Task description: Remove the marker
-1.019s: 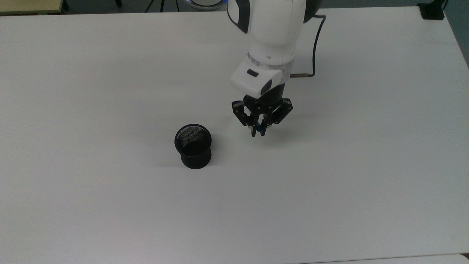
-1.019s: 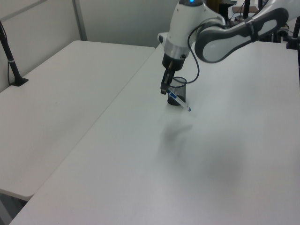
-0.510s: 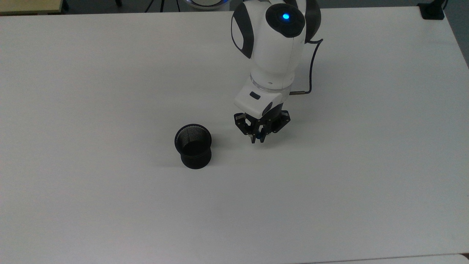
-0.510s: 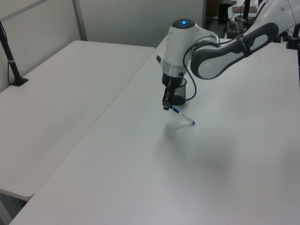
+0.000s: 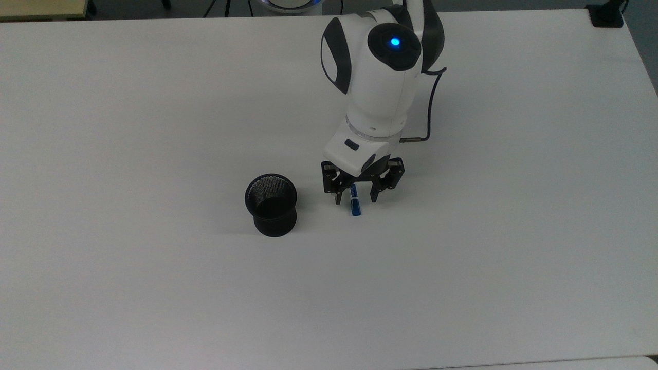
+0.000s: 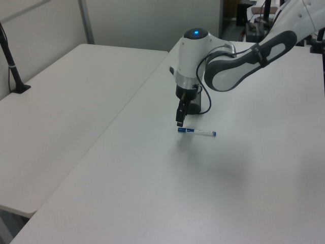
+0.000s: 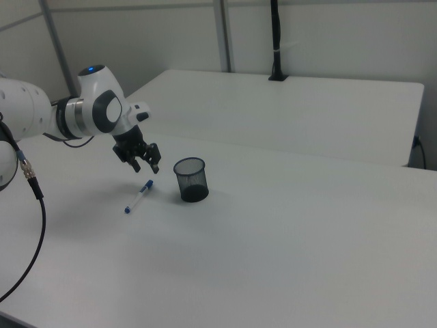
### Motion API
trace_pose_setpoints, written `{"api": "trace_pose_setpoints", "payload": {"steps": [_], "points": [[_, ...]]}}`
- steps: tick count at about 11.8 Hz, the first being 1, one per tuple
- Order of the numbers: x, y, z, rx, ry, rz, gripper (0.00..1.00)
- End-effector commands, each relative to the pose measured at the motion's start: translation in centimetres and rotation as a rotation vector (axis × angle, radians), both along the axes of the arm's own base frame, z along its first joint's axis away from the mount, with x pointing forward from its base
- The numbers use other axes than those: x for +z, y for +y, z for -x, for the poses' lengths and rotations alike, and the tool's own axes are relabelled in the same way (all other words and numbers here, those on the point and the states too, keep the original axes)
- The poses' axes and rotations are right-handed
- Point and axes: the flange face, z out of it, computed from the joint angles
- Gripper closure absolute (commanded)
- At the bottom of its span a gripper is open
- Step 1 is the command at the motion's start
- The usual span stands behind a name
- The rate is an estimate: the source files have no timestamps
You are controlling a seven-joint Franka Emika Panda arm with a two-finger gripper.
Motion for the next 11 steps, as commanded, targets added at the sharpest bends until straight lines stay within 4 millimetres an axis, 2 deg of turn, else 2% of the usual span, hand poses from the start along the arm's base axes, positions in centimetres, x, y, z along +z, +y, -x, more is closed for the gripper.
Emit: {"api": "trace_pose_setpoints", "payload": {"steps": [1, 2, 3, 5, 6, 8, 10, 11], "points": [[5.5, -2.3, 0.9, -0.055, -0.007, 0.023, 0.20], [7.8, -3.6, 1.5, -0.082, 0.010, 0.029, 0.03], [10.3, -4.5, 2.3, -0.098, 0.021, 0.033, 0.00], [14.9, -6.9, 4.4, -0.144, 0.056, 0.042, 0.00], [17.2, -8.7, 5.8, -0.176, 0.085, 0.045, 0.00], [21.0, -11.1, 9.0, -0.197, 0.170, 0.000, 0.00], [23.8, -13.6, 11.7, -0.176, 0.208, -0.029, 0.00], [24.5, -14.1, 13.1, -0.172, 0.226, -0.025, 0.00]]}}
